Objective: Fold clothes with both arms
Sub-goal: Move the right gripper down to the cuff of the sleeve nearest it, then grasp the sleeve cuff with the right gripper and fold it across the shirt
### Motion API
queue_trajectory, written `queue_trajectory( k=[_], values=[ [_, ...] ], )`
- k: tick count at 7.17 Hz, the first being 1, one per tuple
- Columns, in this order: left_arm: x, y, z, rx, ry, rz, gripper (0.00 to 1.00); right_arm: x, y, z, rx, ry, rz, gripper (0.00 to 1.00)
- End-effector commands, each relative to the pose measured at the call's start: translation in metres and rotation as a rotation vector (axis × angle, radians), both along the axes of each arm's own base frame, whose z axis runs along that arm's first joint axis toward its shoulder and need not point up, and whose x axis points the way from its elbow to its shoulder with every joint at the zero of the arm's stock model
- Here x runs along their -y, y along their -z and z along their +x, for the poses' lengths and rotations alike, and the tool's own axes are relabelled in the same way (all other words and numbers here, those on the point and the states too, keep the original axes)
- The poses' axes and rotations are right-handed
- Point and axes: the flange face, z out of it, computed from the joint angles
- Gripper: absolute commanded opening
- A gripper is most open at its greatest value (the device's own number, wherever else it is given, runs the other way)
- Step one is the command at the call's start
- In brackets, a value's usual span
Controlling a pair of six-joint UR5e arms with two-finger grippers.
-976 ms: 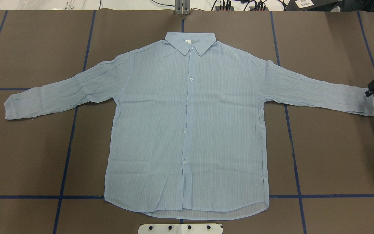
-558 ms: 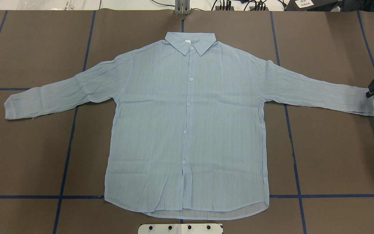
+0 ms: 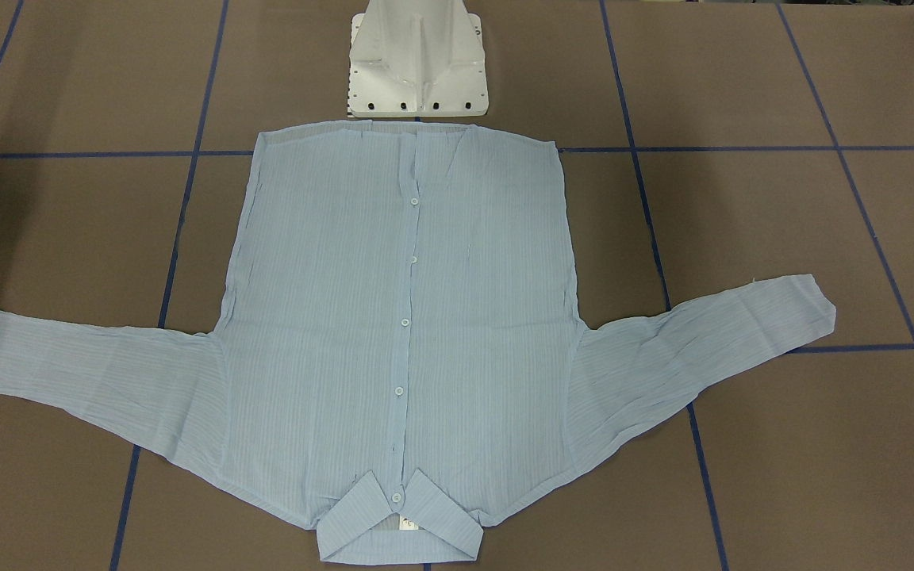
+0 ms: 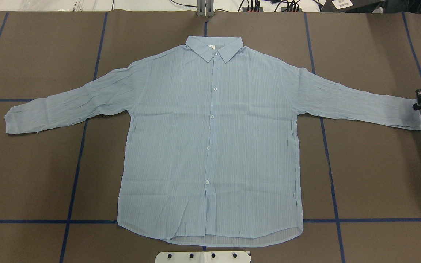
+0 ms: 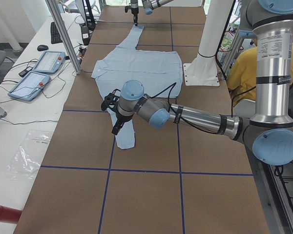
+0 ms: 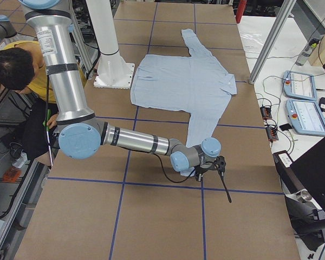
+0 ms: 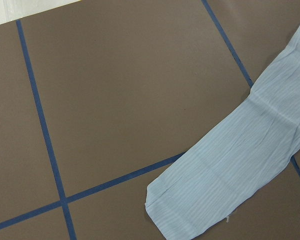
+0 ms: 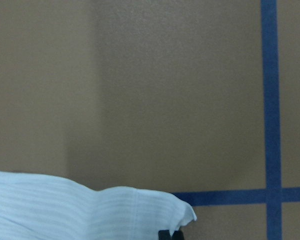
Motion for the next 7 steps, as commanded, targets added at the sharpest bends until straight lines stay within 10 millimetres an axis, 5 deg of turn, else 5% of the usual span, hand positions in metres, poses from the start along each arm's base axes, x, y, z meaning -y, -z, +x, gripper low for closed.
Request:
queue_trajectory(
  k=[1, 3, 4, 6, 7],
  values=[
    [0.001, 0.002, 0.0, -0.001, 0.002, 0.003, 1.0, 0.007, 0.037, -0.005, 0.08, 0.015, 0.032, 0.0],
    [0.002, 0.005, -0.003, 0.001, 0.005, 0.027, 1.0, 0.014, 0.086, -0.007, 0.146, -0.01, 0.065, 0.0],
    [0.003, 0.007, -0.003, -0.003, 0.013, 0.037, 1.0, 0.015, 0.135, -0.016, 0.179, -0.087, 0.035, 0.0],
    [0.006, 0.01, -0.004, -0.018, 0.036, 0.025, 1.0, 0.01, 0.246, -0.071, 0.264, -0.186, -0.044, 0.0],
    [0.006, 0.012, -0.003, -0.028, 0.051, 0.008, 1.0, 0.013, 0.311, -0.129, 0.304, -0.237, -0.113, 0.0]
  ],
)
